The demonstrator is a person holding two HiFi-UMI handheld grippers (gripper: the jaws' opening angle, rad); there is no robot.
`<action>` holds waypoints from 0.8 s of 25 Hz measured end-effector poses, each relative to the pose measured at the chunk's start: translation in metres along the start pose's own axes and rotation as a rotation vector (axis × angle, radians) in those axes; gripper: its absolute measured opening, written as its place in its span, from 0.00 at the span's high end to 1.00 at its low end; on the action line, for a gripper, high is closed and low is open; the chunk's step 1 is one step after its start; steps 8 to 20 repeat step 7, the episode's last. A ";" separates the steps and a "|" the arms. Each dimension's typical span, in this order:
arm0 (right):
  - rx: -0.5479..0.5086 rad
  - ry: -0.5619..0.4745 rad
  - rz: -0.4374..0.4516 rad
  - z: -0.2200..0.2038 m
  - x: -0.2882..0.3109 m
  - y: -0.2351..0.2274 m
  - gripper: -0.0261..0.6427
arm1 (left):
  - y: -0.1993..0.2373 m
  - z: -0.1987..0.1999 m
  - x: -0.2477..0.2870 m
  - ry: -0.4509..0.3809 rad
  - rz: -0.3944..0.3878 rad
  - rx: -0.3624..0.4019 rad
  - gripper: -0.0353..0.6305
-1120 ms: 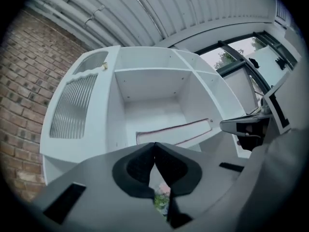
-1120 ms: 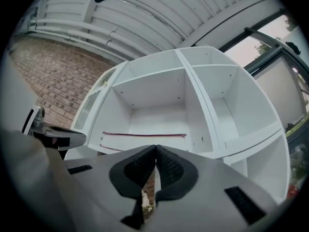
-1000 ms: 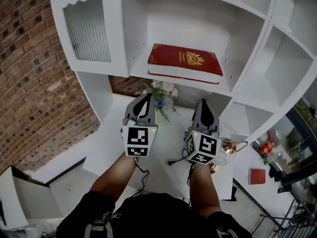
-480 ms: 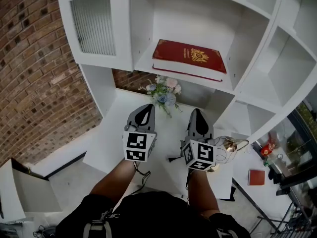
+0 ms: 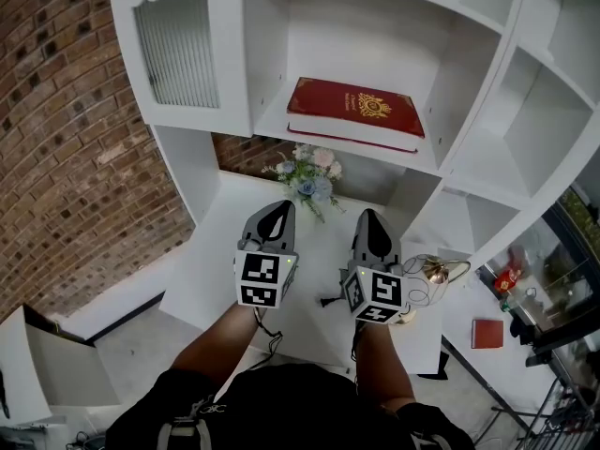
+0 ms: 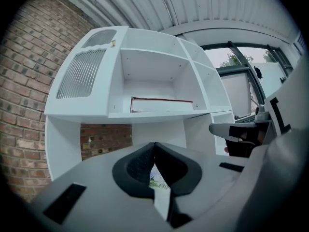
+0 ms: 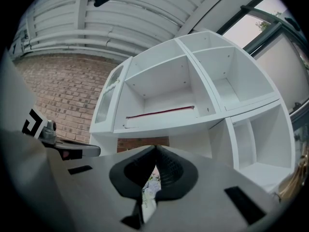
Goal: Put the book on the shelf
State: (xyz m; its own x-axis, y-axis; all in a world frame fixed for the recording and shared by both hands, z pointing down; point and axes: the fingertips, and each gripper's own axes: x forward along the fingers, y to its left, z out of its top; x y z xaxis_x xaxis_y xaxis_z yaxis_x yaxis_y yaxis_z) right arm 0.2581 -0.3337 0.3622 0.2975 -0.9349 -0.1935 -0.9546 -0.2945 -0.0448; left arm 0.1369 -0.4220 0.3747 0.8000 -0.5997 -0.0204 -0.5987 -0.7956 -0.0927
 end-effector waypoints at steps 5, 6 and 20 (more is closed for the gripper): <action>0.007 -0.003 -0.002 0.001 -0.002 0.002 0.94 | -0.001 0.002 -0.003 -0.002 -0.008 0.000 0.93; 0.008 -0.004 -0.003 0.001 -0.003 0.002 0.94 | -0.001 0.002 -0.004 -0.002 -0.010 0.000 0.93; 0.010 -0.004 -0.004 0.001 -0.004 0.002 0.94 | 0.000 0.002 -0.004 -0.003 -0.011 -0.001 0.93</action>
